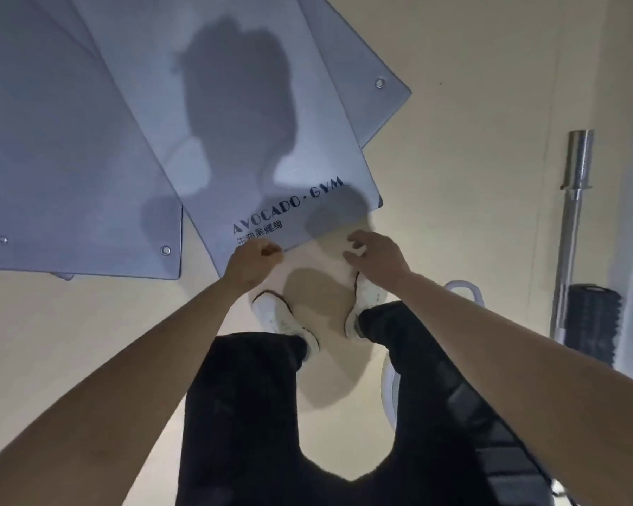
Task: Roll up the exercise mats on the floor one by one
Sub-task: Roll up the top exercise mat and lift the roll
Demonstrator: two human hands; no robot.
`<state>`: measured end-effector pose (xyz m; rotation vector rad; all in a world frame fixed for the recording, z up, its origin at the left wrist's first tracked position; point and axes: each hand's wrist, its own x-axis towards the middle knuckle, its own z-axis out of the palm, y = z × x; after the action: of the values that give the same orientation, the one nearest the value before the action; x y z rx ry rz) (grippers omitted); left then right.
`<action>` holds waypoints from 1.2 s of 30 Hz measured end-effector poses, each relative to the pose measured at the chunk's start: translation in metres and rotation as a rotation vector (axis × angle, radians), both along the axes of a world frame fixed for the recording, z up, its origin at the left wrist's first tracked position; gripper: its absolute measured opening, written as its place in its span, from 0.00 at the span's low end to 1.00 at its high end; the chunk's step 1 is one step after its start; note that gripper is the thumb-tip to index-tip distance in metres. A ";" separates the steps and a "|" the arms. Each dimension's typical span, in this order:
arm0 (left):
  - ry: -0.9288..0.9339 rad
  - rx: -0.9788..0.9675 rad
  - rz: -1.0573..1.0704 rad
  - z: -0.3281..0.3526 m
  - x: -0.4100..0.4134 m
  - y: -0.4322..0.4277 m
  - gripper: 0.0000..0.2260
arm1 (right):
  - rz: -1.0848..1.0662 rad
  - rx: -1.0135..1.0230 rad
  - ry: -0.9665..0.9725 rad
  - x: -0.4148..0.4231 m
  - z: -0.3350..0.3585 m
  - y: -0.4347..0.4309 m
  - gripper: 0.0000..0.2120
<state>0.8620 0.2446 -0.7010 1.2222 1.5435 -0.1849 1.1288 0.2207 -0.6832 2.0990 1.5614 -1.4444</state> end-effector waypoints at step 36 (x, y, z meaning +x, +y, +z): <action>0.653 0.643 -0.333 -0.292 0.006 0.016 0.32 | 0.520 0.518 -0.014 -0.024 -0.320 0.100 0.20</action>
<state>0.8680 0.2604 -0.9927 2.0750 2.0296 -0.3454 1.1046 0.3204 -1.0031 1.6876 2.4377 -0.9106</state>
